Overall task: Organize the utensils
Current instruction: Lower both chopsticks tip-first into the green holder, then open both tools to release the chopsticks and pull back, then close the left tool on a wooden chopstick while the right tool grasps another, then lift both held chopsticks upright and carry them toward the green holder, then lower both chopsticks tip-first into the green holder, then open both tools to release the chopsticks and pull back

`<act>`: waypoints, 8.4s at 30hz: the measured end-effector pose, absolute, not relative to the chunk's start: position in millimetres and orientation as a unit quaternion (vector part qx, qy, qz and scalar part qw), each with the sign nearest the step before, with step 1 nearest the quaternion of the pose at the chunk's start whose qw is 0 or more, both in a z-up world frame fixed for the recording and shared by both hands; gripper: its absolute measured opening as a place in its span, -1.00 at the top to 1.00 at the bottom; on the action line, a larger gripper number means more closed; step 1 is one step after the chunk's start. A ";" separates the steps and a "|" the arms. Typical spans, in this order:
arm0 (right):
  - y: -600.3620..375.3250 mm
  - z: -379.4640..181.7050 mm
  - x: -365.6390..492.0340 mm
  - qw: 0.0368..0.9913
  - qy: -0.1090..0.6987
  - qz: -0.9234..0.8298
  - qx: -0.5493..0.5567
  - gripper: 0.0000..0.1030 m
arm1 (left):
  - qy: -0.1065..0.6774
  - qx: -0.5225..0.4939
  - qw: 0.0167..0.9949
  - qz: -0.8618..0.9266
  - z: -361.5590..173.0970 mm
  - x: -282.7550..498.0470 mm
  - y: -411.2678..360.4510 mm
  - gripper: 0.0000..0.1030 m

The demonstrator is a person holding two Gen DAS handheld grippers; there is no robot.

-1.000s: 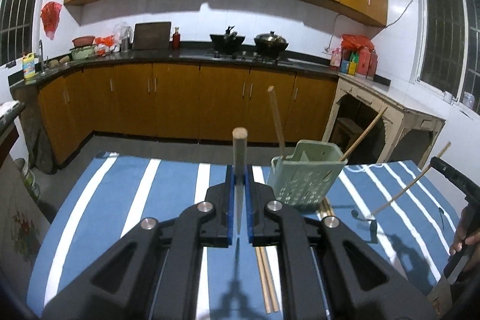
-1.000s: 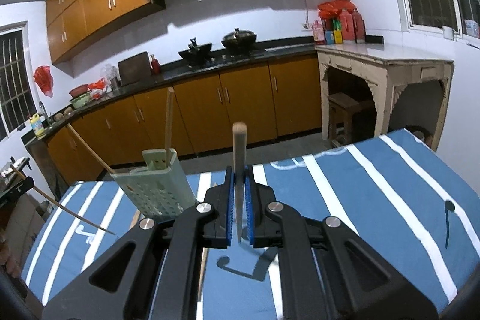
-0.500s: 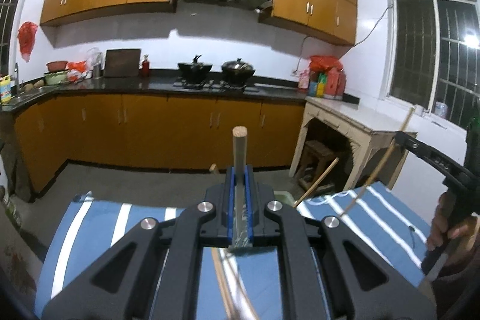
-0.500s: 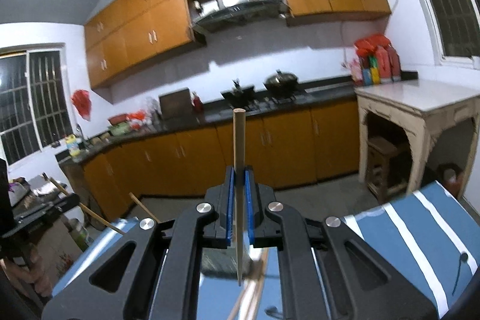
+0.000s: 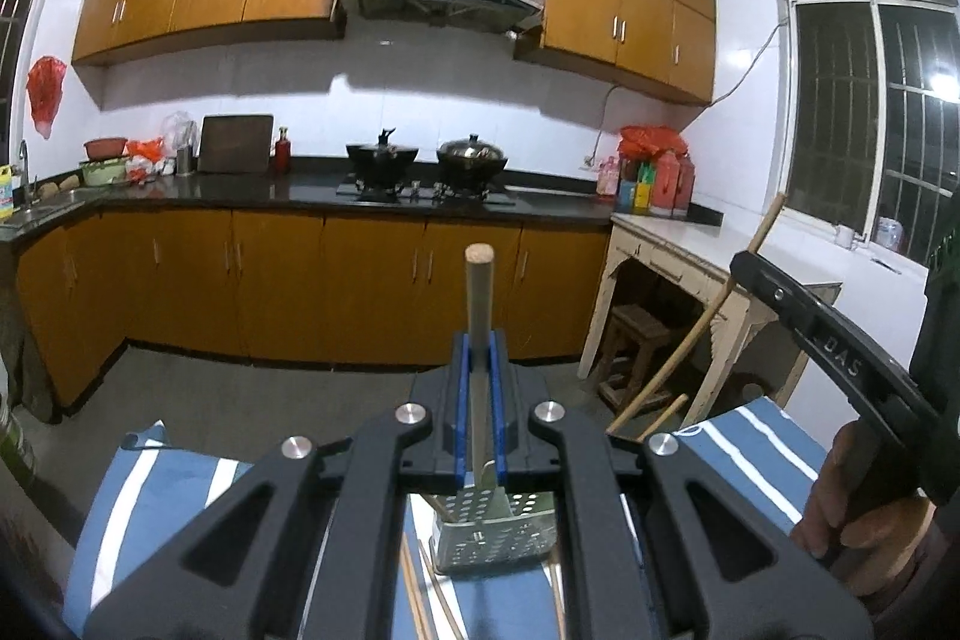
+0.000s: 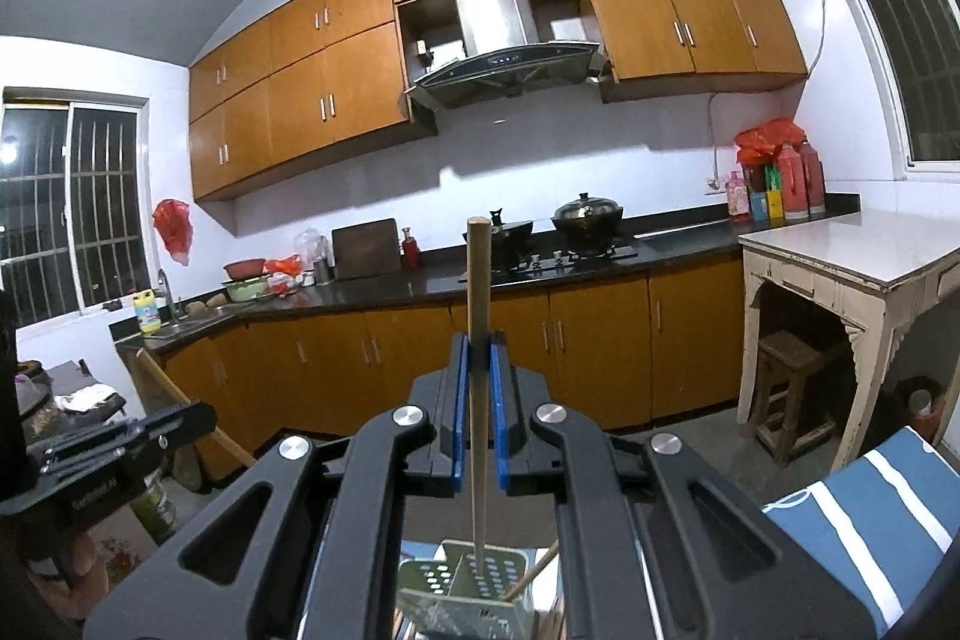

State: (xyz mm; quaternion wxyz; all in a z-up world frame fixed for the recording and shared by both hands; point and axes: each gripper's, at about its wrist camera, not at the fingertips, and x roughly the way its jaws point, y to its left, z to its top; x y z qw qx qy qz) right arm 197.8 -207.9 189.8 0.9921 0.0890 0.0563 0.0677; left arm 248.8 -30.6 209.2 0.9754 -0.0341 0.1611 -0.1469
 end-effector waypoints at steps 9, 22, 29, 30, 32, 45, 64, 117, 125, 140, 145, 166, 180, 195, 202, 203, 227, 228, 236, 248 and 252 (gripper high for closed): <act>-203.2 141.4 226.4 0.985 0.117 0.066 0.107 0.85 | 0.195 -0.049 0.968 -0.148 173.9 279.4 -28.1 0.85; -205.2 137.2 225.9 0.979 0.159 0.066 0.110 0.52 | 0.236 -0.054 0.960 -0.138 148.7 293.0 -25.3 0.77; -217.0 148.6 203.4 0.981 0.147 0.050 0.112 0.24 | 0.223 -0.056 0.965 -0.122 155.7 272.1 -16.7 0.56; -219.2 150.2 198.5 0.982 0.146 0.048 0.113 0.24 | 0.219 -0.056 0.967 -0.120 157.9 266.6 -14.3 0.53; -224.4 151.4 190.1 0.982 0.144 0.043 0.113 0.24 | 0.214 -0.054 0.969 -0.114 160.8 257.5 -11.0 0.50; -244.4 89.8 142.1 0.971 0.218 0.012 0.096 0.14 | 0.228 -0.041 0.970 -0.080 120.6 188.4 18.5 0.15; -210.0 -63.3 176.9 0.904 0.411 0.027 0.111 0.38 | 0.390 -0.039 0.918 -0.061 -49.6 197.0 27.9 -0.20; -242.9 -74.7 162.9 0.905 0.414 -0.068 0.063 0.84 | 0.429 -0.011 0.900 -0.075 -80.8 229.5 26.0 0.78; -236.1 -74.6 150.2 0.905 0.416 -0.062 0.059 0.84 | 0.430 -0.003 0.899 -0.081 -81.1 216.5 26.6 0.77; -238.7 -74.9 146.2 0.905 0.416 -0.059 0.066 0.84 | 0.430 -0.006 0.899 -0.079 -82.1 209.8 27.4 0.77; -241.3 -74.8 144.9 0.906 0.415 -0.052 0.069 0.85 | 0.430 -0.010 0.899 -0.079 -82.1 210.0 29.6 0.85; -265.7 13.9 104.1 0.960 0.263 -0.049 0.082 0.85 | 0.319 -0.001 0.945 -0.069 16.8 164.6 50.6 0.85; -271.1 74.1 112.8 0.975 0.205 -0.024 0.082 0.85 | 0.254 -0.034 0.964 -0.075 75.8 169.5 57.4 0.85; -266.0 144.7 133.1 0.979 0.173 0.057 0.093 0.85 | 0.224 -0.025 0.966 -0.129 142.0 174.4 38.1 0.85; -244.4 197.7 130.6 0.984 0.107 0.105 0.098 0.85 | 0.184 -0.025 0.969 -0.165 190.1 170.7 15.6 0.85; -240.9 203.8 132.2 0.985 0.096 0.105 0.097 0.85 | 0.176 -0.027 0.969 -0.169 198.1 172.0 10.5 0.85; -201.0 136.6 218.8 0.985 0.114 0.072 0.107 0.85 | 0.196 -0.030 0.967 -0.159 169.3 249.7 -36.8 0.85; -202.0 134.9 219.4 0.984 0.118 0.071 0.111 0.85 | 0.199 -0.030 0.967 -0.158 167.1 251.3 -37.6 0.85; -208.6 134.3 214.5 0.981 0.141 0.070 0.113 0.54 | 0.230 -0.035 0.962 -0.145 147.4 264.9 -35.2 0.82; -239.9 136.4 141.5 0.981 0.148 0.052 0.116 0.08 | 0.198 -0.049 0.971 -0.126 156.4 212.1 -7.1 0.35; -239.3 96.9 129.8 0.975 0.198 0.043 0.094 0.08 | 0.201 -0.046 0.973 -0.108 136.7 182.3 5.8 0.21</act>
